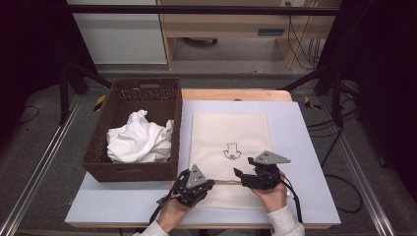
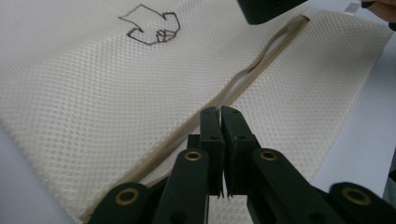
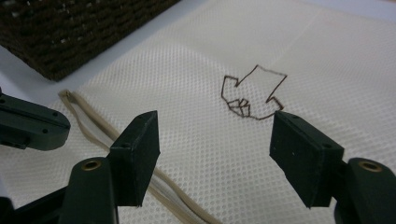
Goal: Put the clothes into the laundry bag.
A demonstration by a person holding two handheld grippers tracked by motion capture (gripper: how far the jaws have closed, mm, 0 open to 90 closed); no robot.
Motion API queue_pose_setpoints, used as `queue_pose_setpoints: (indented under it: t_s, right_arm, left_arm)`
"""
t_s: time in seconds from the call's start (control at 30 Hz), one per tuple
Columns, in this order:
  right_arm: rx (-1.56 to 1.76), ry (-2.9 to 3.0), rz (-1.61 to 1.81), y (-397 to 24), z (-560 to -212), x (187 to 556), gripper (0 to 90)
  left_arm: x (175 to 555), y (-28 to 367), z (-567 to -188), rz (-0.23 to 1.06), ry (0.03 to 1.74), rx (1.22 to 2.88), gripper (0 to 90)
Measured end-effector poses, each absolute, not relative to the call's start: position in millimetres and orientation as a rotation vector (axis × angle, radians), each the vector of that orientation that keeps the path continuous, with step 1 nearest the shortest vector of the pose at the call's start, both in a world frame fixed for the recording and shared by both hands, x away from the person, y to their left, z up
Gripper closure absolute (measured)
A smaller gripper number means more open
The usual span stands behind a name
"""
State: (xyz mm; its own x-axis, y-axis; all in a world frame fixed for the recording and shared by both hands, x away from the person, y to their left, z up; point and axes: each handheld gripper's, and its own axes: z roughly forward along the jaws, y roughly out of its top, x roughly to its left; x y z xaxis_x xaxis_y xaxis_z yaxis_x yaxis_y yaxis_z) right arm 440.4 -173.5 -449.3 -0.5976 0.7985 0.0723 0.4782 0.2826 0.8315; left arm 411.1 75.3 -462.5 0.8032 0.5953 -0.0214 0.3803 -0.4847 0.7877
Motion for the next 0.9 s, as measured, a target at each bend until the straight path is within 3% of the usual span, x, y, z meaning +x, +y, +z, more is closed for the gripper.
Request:
queue_pose_setpoints:
  t_s: [0.33,0.67,0.7,0.9]
  right_arm:
    - [1.148,2.344,1.115,-156.6,-474.2,442.9,47.1]
    - [1.104,2.402,1.086,-153.3,-481.3,439.1,63.2]
    - [1.098,2.409,1.083,-155.1,-480.7,438.7,68.0]
    - [1.065,2.4,1.067,-154.1,-481.6,436.6,74.0]
  left_arm:
    - [411.8,64.8,-482.9,0.274,0.713,2.194,89.2]
    - [412.6,67.4,-485.9,0.251,0.725,2.169,89.0]
    - [412.5,67.7,-486.2,0.252,0.727,2.166,89.0]
    - [411.0,66.7,-486.1,0.268,0.726,2.169,88.9]
